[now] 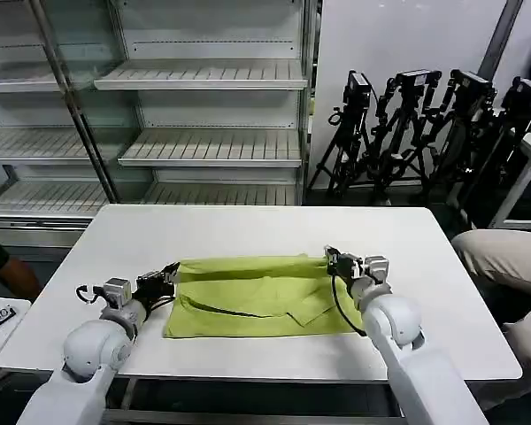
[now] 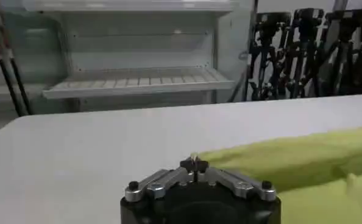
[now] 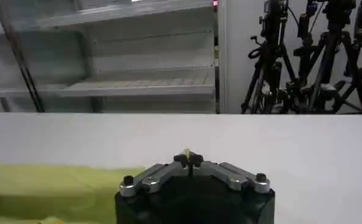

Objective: Fold and organize the clothes.

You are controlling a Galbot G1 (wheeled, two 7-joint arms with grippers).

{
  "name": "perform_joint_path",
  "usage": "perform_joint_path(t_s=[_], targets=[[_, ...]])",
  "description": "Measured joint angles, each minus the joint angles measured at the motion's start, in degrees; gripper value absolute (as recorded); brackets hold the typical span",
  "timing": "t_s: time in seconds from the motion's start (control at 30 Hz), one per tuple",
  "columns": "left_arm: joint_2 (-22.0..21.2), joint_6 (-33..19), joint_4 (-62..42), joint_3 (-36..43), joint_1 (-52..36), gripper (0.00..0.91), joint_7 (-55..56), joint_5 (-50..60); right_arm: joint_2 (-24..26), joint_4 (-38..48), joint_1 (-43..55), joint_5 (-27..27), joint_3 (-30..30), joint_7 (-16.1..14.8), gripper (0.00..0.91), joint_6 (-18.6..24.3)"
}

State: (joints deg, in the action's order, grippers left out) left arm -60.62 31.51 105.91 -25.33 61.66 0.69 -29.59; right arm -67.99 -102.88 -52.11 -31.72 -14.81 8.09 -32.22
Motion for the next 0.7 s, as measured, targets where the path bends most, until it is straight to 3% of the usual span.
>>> perform_joint_path(t_s=[0.23,0.27,0.7], targets=[[0.43,0.14,2.54,-0.27,2.96,0.02,-0.13,0.39,0.94,-3.42,-3.88,0.2,-1.31,0.3,0.0,-0.51],[0.45,0.25,2.87,-0.26,3.36,0.907,-0.12,0.49,1.08,-3.66,-4.32,0.2,-1.42,0.28,0.907,-0.54],[1.03,1.12,6.97,-1.06,7.22,0.907,0.62,1.99,1.68,-5.95,-8.02,2.0,-2.88,-1.31,0.907,-0.69]])
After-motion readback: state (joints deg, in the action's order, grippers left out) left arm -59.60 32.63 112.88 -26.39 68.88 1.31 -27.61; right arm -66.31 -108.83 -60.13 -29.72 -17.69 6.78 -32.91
